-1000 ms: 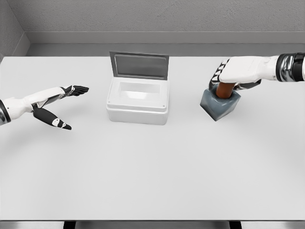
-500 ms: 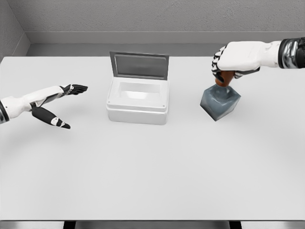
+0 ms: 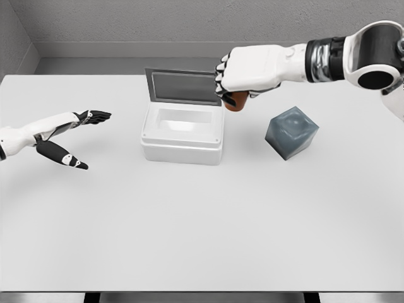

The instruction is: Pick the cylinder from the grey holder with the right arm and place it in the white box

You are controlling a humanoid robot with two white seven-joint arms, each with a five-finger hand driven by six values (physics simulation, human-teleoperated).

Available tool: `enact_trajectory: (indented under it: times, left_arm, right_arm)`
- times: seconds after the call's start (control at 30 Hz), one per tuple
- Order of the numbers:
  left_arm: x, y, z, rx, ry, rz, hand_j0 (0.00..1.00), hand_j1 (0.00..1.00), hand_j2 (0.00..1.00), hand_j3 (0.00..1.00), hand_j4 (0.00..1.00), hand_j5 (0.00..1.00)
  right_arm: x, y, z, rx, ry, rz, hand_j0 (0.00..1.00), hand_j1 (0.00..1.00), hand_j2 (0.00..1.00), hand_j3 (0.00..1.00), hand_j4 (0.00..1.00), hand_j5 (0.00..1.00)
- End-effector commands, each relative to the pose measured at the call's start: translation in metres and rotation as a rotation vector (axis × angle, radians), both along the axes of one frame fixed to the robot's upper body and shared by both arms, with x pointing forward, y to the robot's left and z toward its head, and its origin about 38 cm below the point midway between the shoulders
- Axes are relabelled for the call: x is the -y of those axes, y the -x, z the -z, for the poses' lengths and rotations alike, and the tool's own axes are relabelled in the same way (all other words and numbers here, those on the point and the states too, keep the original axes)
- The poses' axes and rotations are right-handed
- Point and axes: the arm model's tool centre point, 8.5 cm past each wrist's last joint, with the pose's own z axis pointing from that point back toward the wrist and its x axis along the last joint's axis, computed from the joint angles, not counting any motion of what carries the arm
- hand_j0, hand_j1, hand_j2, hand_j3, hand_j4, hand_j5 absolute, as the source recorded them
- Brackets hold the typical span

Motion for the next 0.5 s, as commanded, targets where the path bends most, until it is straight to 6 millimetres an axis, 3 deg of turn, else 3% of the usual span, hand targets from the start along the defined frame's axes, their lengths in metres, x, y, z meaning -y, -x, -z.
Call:
enact_trajectory:
  times: [0.0,0.23,0.47]
  left_arm:
    - [-0.001,0.0,-0.001,-0.002,0.006,-0.004,1.0,1.0,1.0,1.0,1.0,1.0]
    - [-0.002,0.0,-0.001,-0.002,0.004,-0.006,1.0,1.0,1.0,1.0,1.0,1.0]
    - [-0.002,0.0,-0.001,-0.001,0.004,-0.005,1.0,1.0,1.0,1.0,1.0,1.0]
  right_arm:
    - [-0.014,0.003,0.004,-0.012,-0.007,-0.029,0.25,0.25,0.25,0.25,0.25,0.25]
    - [-0.032,0.018,0.005,-0.002,0.007,-0.099,0.26,0.26,0.26,0.26,0.26,0.26]
    - [-0.037,0.016,0.011,-0.019,0.006,-0.089,0.26,0.26,0.26,0.26,0.26,0.26]
